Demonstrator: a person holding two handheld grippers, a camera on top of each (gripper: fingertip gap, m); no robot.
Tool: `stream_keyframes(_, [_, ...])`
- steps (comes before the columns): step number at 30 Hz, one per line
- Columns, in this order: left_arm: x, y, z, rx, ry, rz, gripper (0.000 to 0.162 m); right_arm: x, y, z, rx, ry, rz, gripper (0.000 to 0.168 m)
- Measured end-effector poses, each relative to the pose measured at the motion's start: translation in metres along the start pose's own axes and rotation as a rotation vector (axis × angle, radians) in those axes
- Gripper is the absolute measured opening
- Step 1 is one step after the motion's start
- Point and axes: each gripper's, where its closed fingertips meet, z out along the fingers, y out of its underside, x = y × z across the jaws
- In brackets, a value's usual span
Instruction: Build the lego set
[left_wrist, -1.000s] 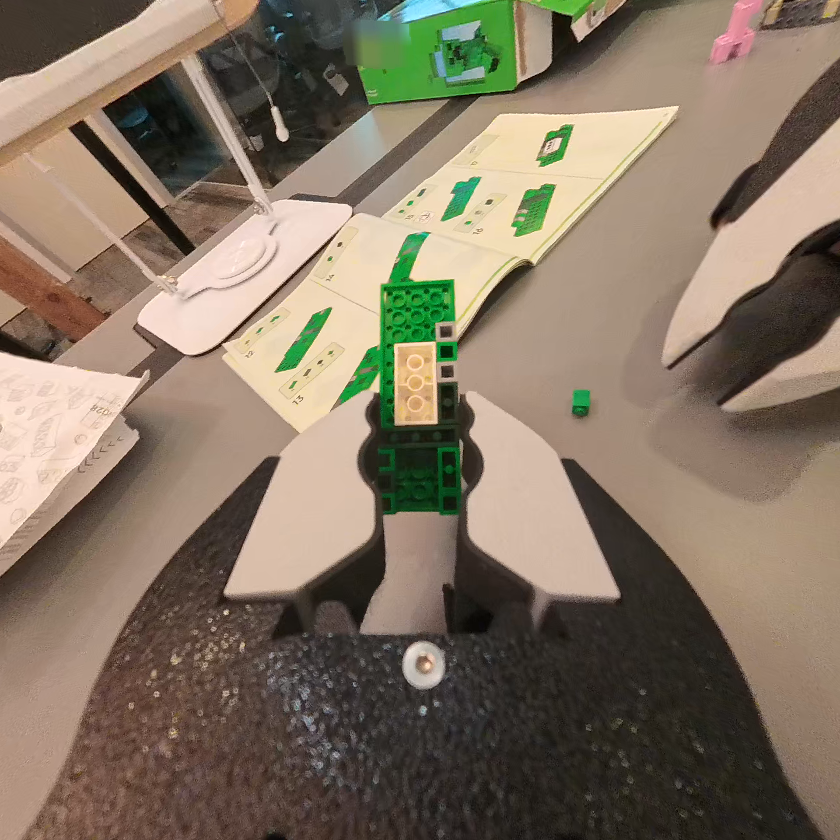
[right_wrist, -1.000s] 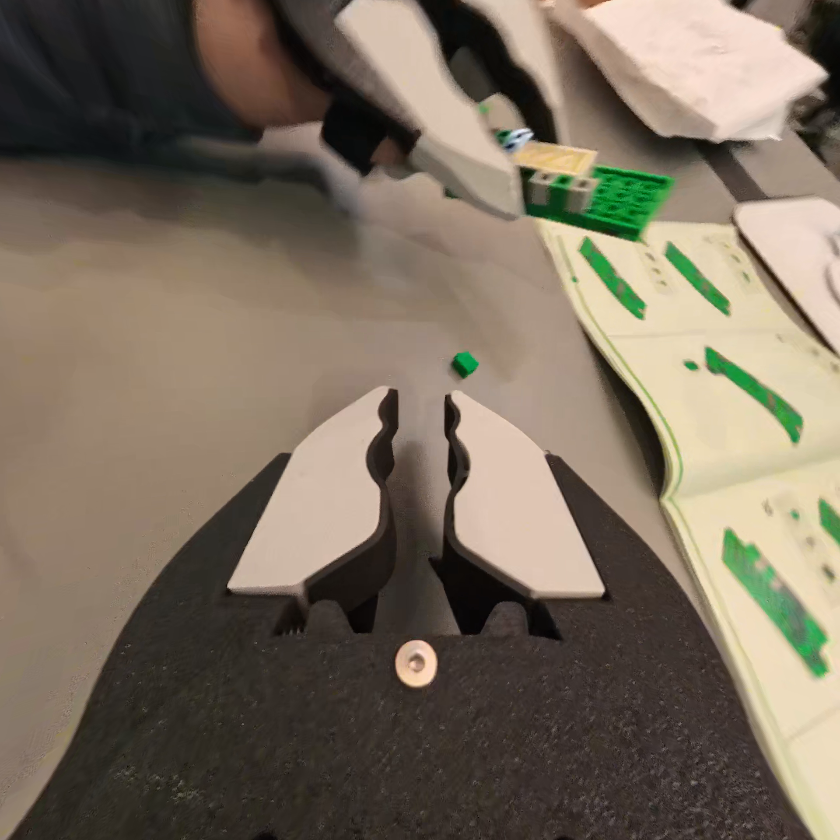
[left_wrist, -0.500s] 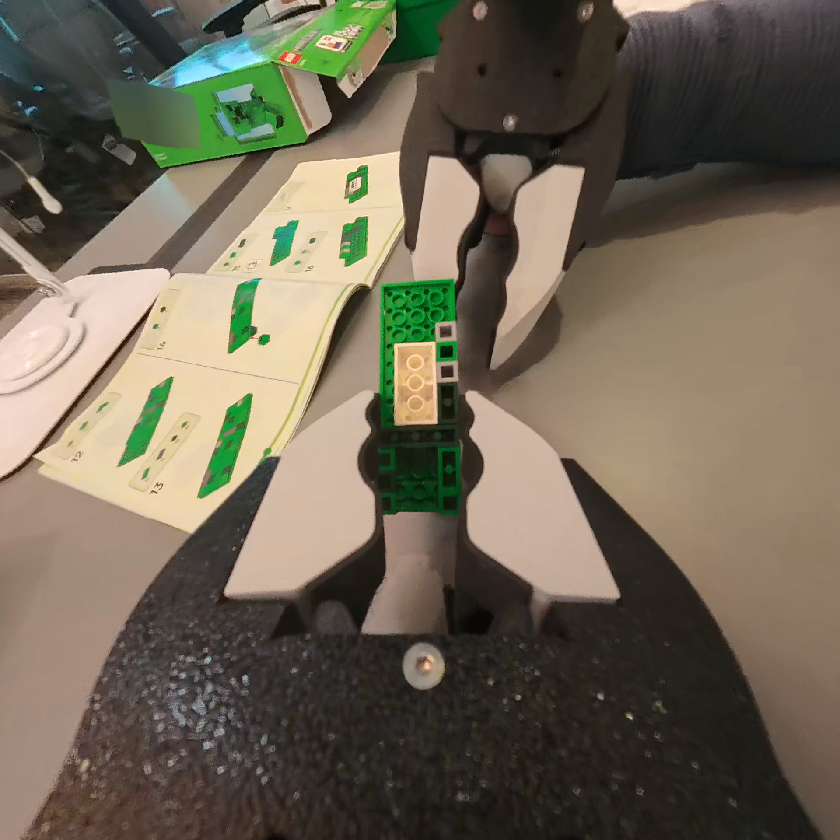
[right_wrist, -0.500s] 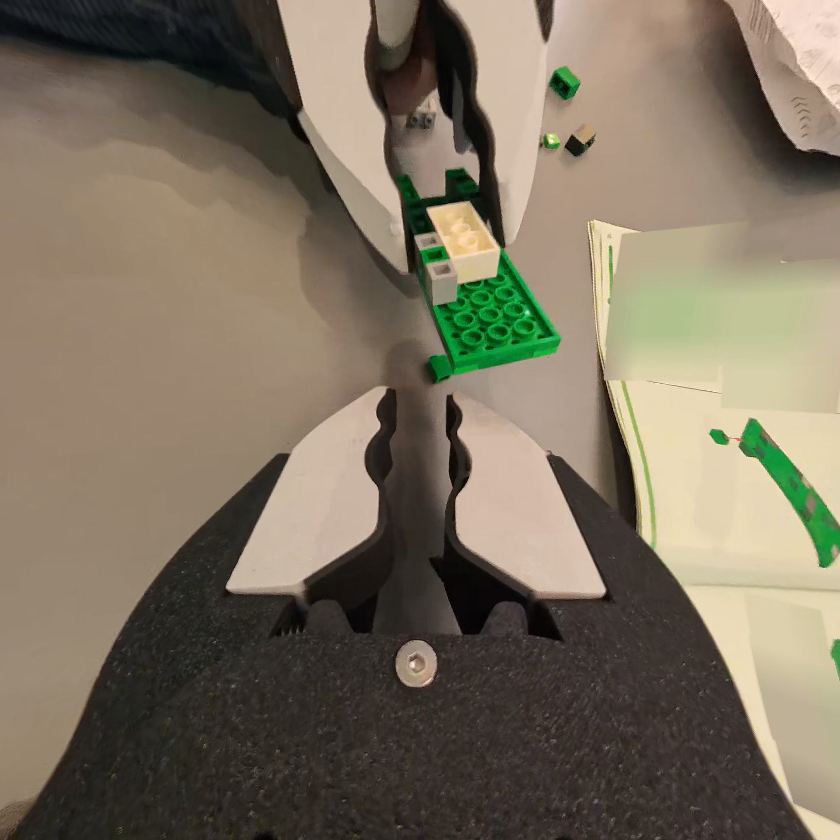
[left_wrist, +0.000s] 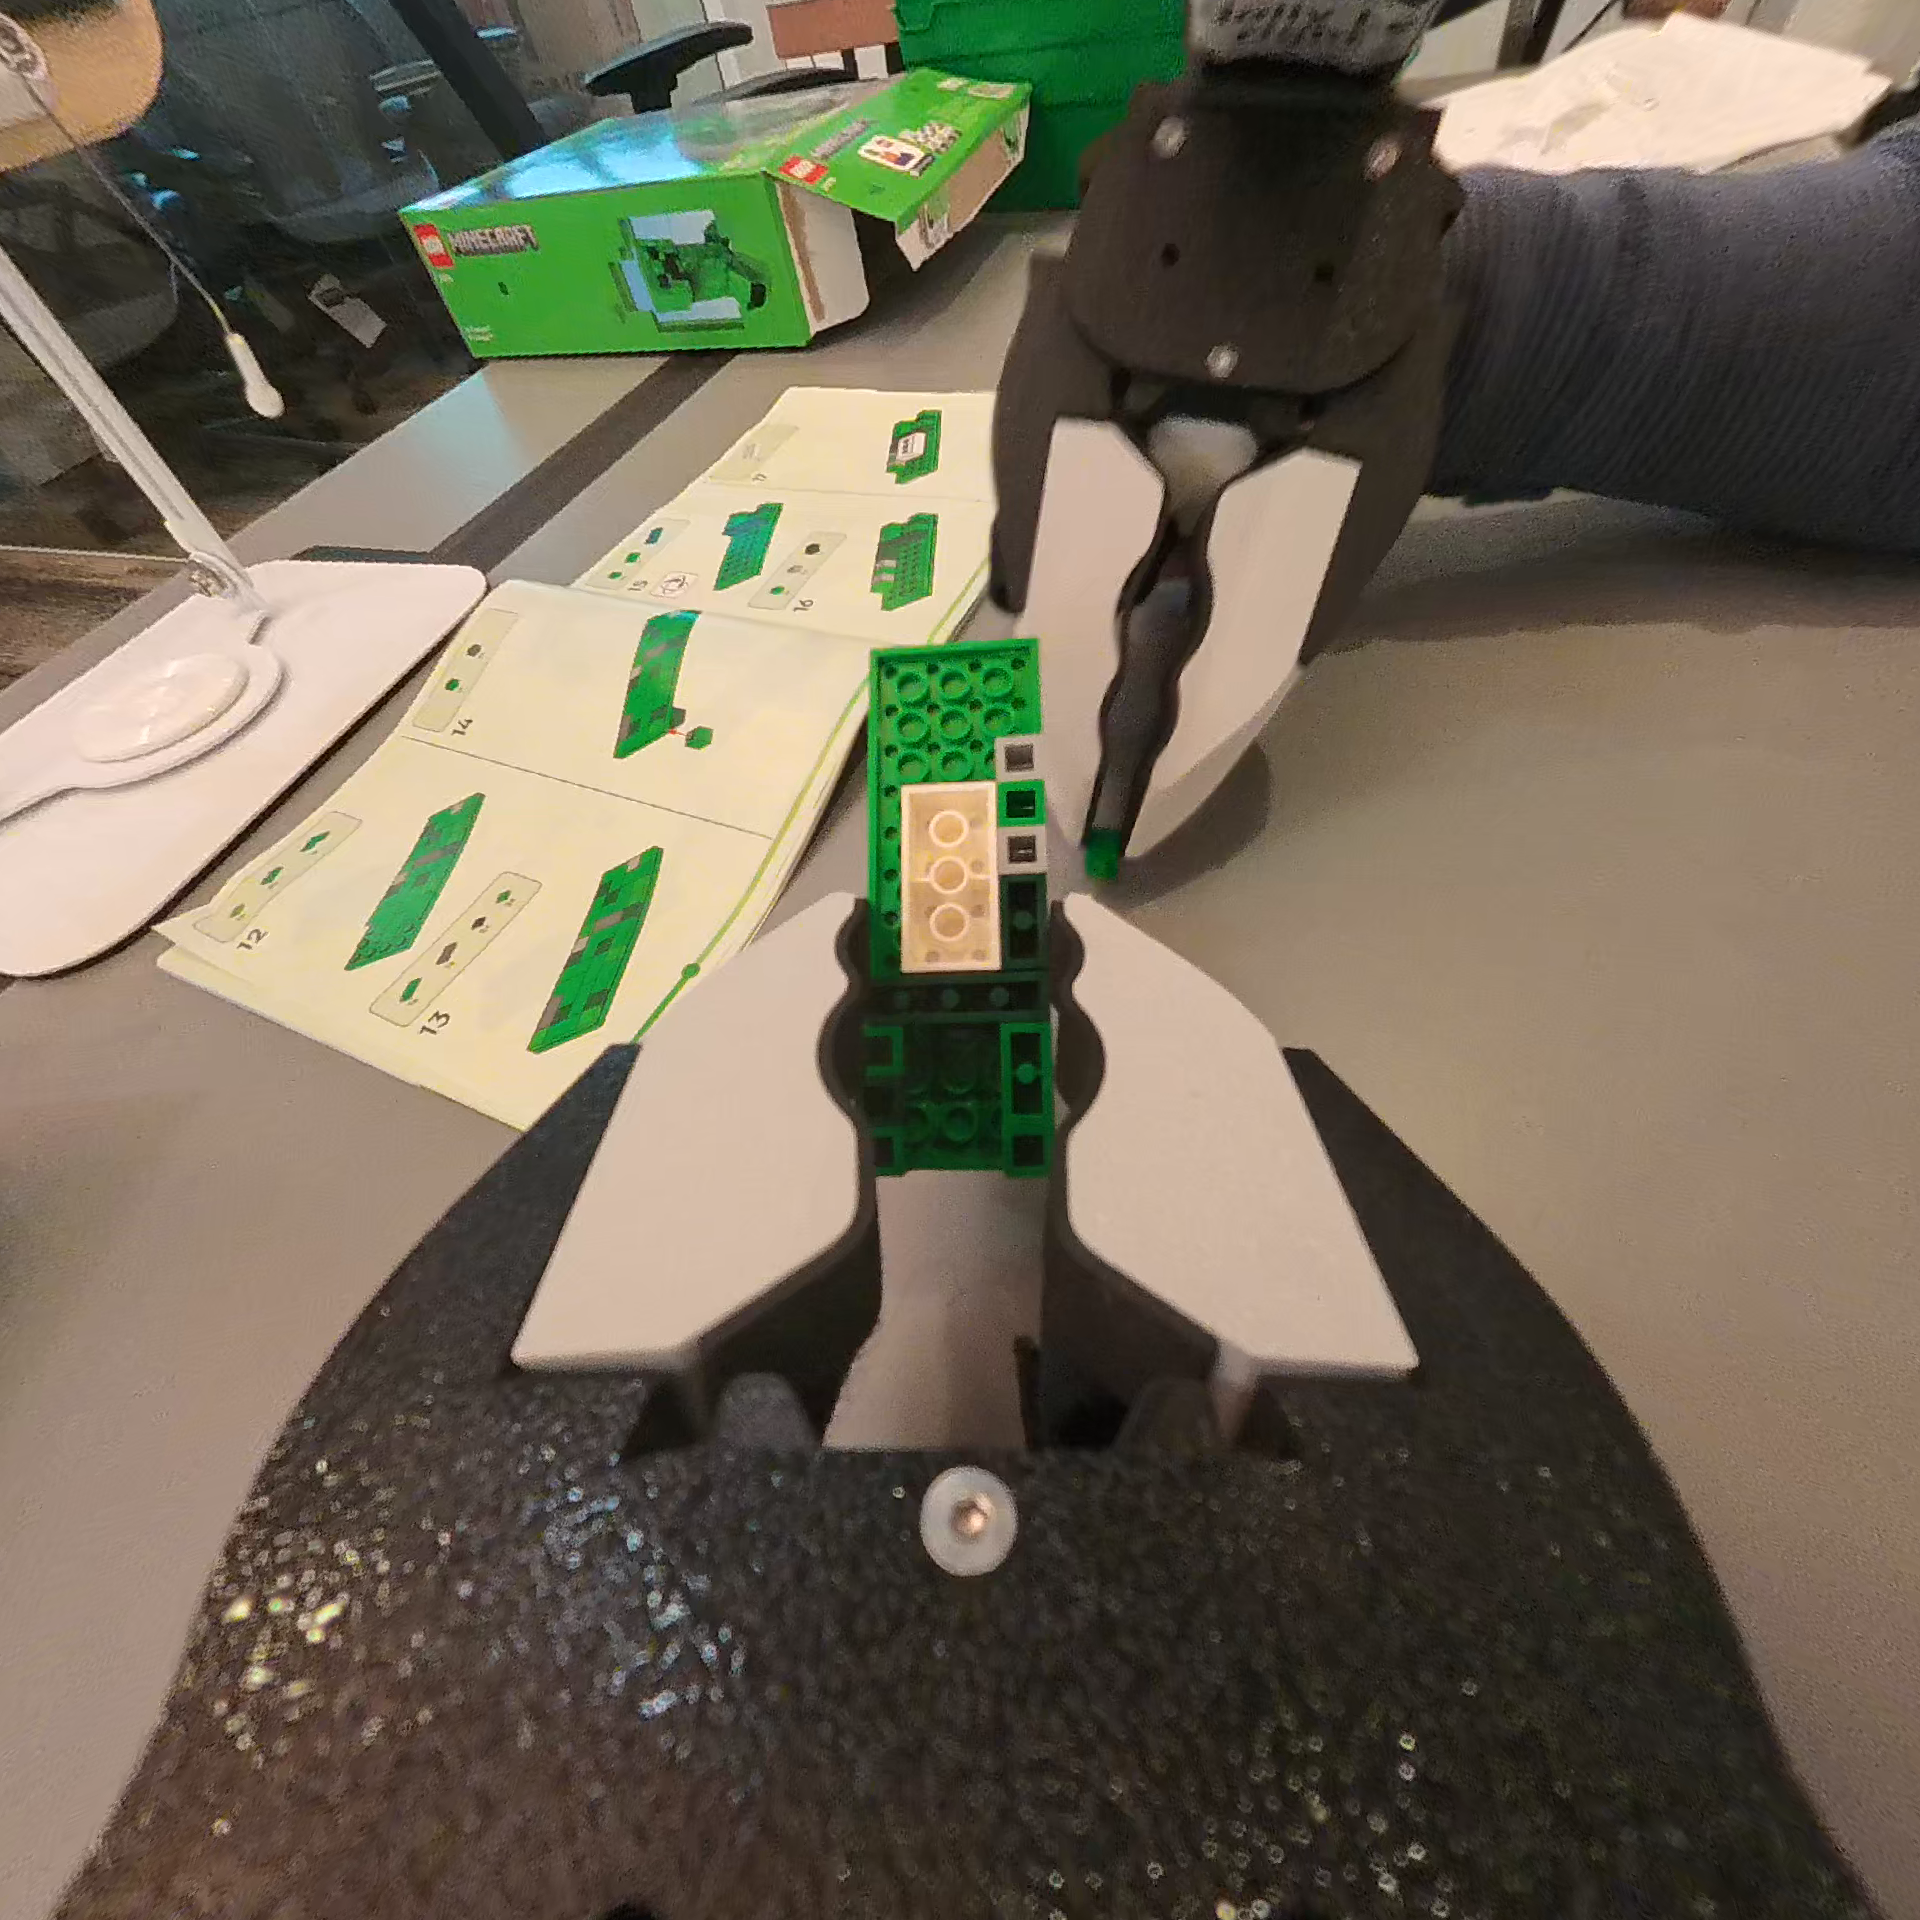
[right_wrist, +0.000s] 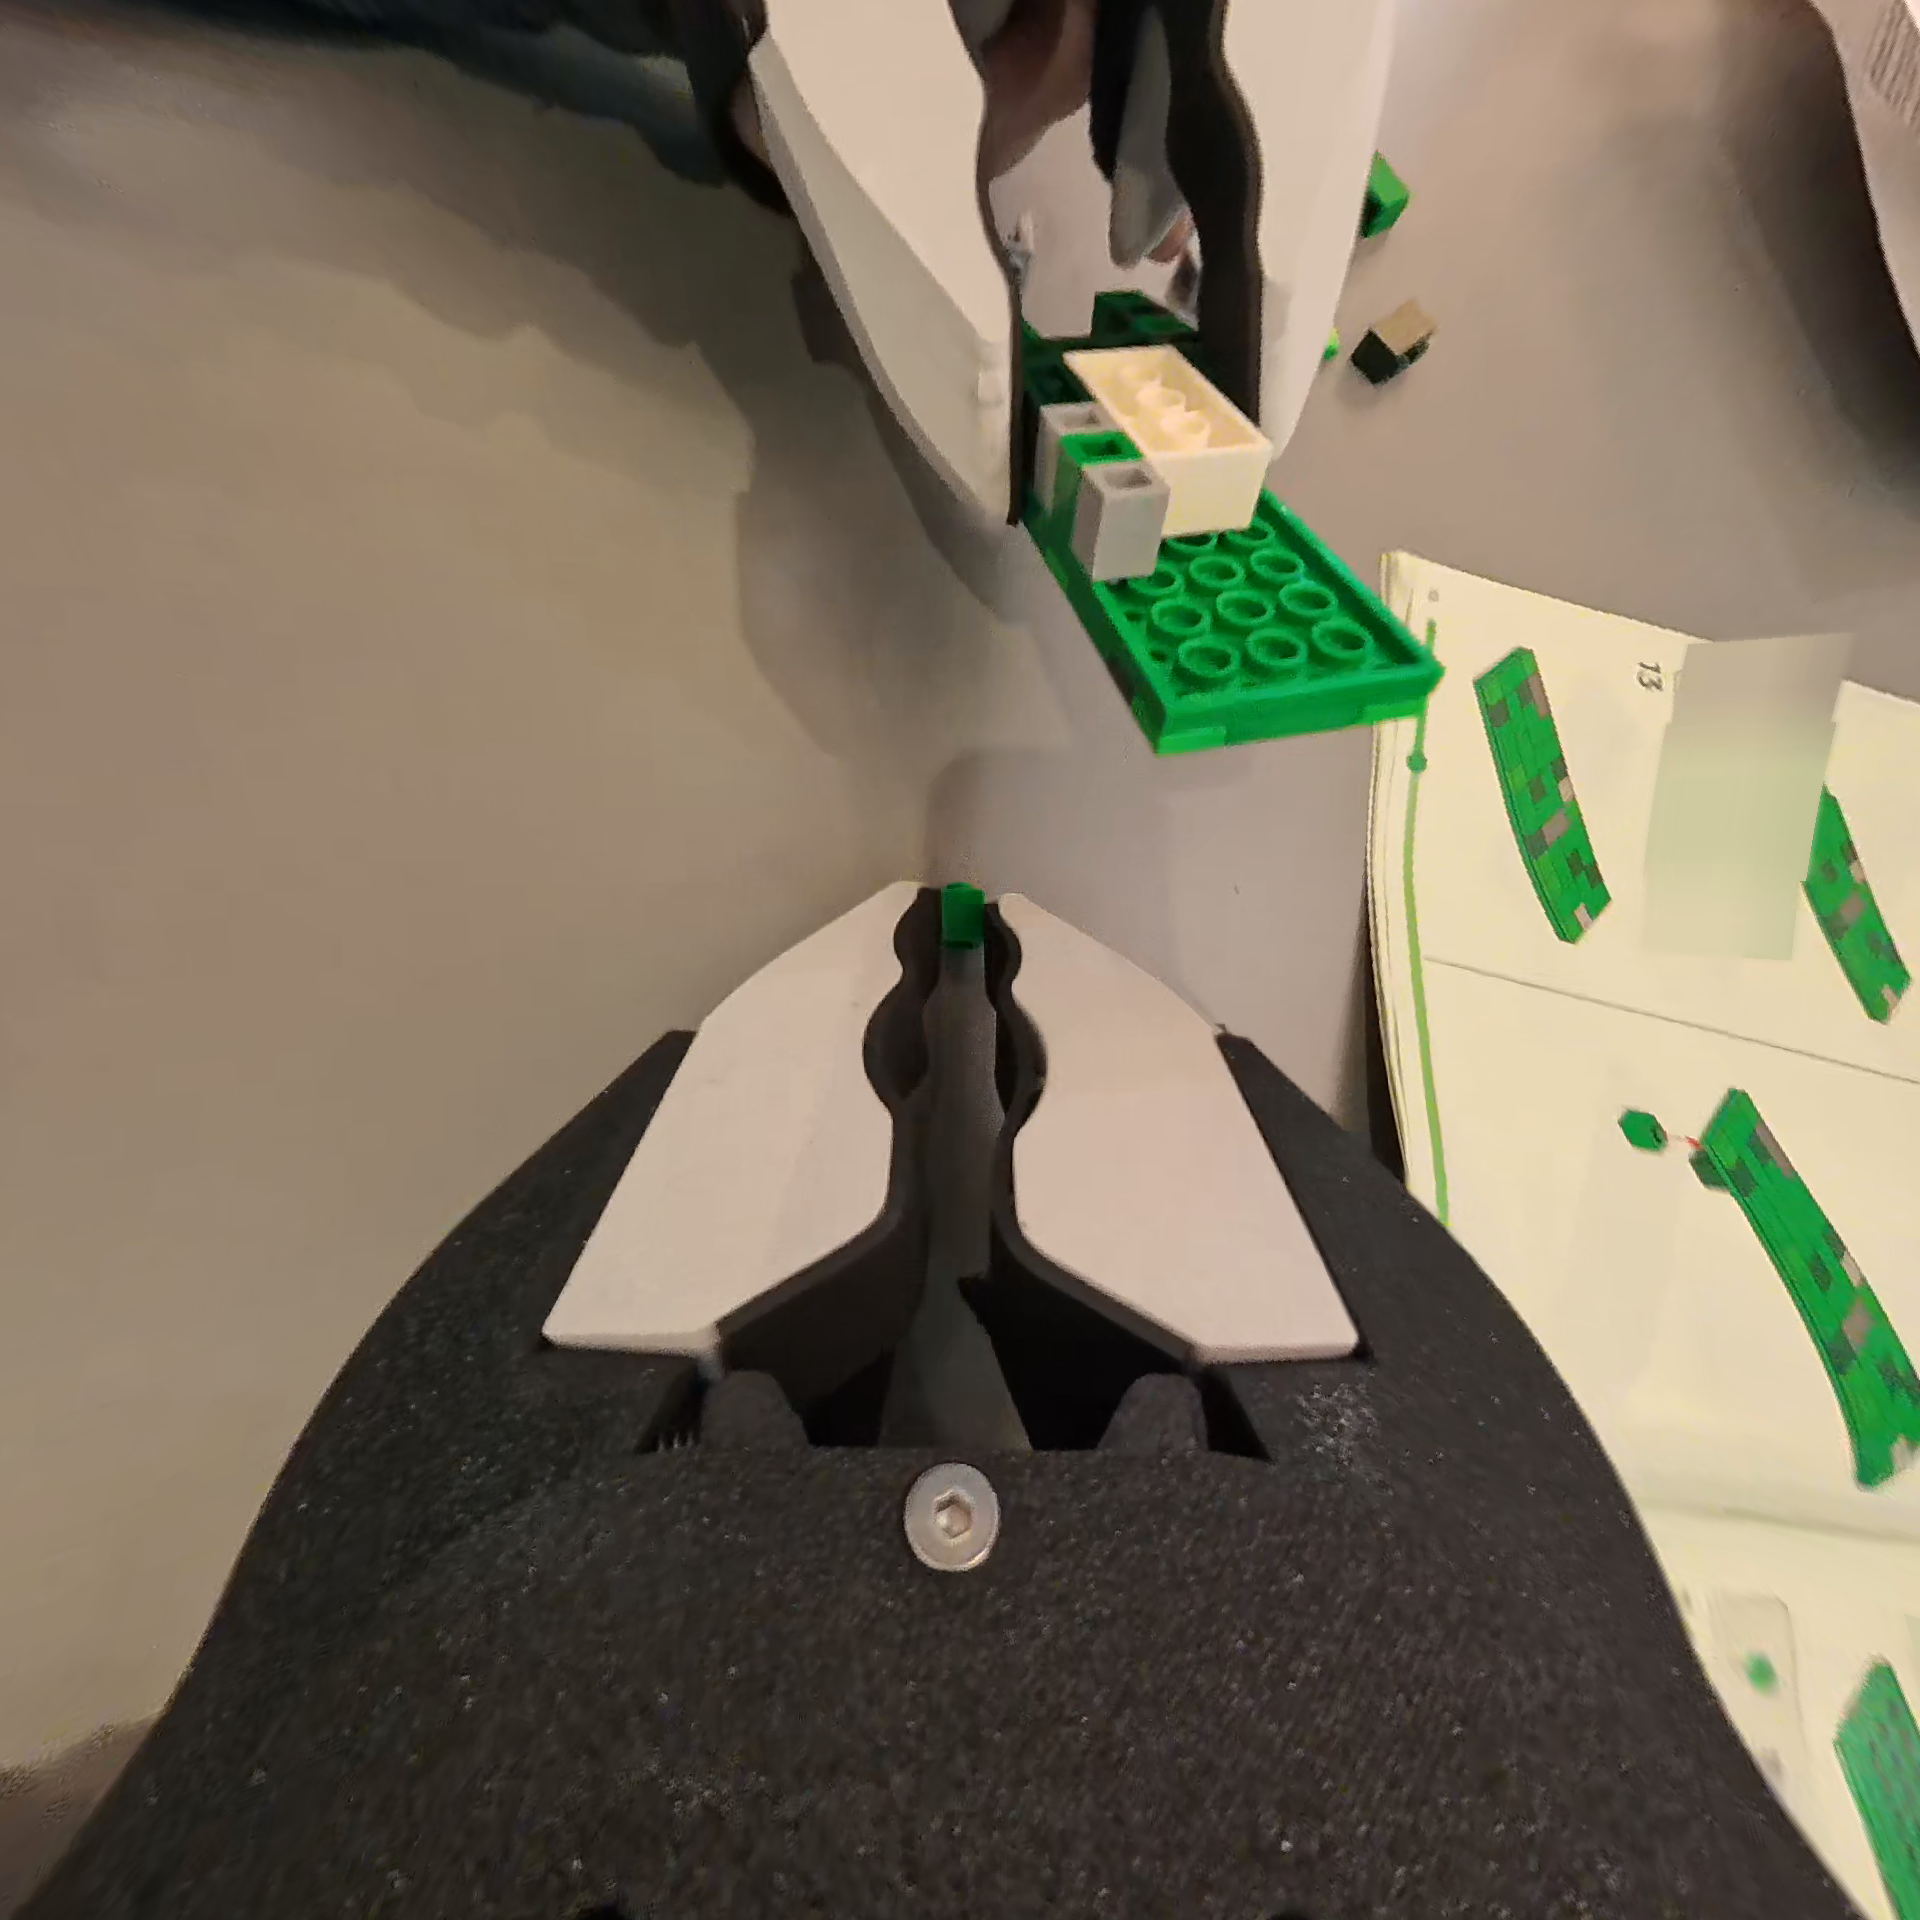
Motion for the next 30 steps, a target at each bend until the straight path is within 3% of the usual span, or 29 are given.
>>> stream_keyframes(1, [0.0, -0.001, 0.0, 0.002, -0.002, -0.007, 0.032, 0.0, 0.0, -0.008, -0.011, 0.016, 0.009, 0.008])
stream_keyframes(4, [0.001, -0.003, 0.004, -0.003, -0.011, -0.037, 0.032, 0.001, 0.003, -0.052, -0.02, 0.13, 0.039, 0.008])
stream_keyframes(7, [0.018, -0.018, 0.021, 0.02, 0.015, -0.099, 0.032, -0.002, 0.032, -0.111, -0.056, 0.325, 0.064, 0.008])
stream_keyframes(10, [0.052, -0.04, 0.061, 0.012, 0.094, -0.149, 0.032, -0.007, 0.072, -0.17, -0.051, 0.52, 0.143, 0.008])
stream_keyframes(14, [0.102, -0.059, 0.127, -0.109, 0.189, -0.073, 0.032, -0.009, 0.117, -0.228, 0.041, 0.753, 0.239, 0.008])
stream_keyframes(20, [0.125, -0.06, 0.187, -0.249, 0.138, -0.002, 0.032, -0.007, 0.151, -0.249, 0.222, 0.875, 0.303, 0.007])
stream_keyframes(30, [0.135, -0.051, 0.2, -0.323, 0.18, -0.023, 0.032, -0.01, 0.144, -0.262, 0.354, 0.867, 0.316, 0.008])
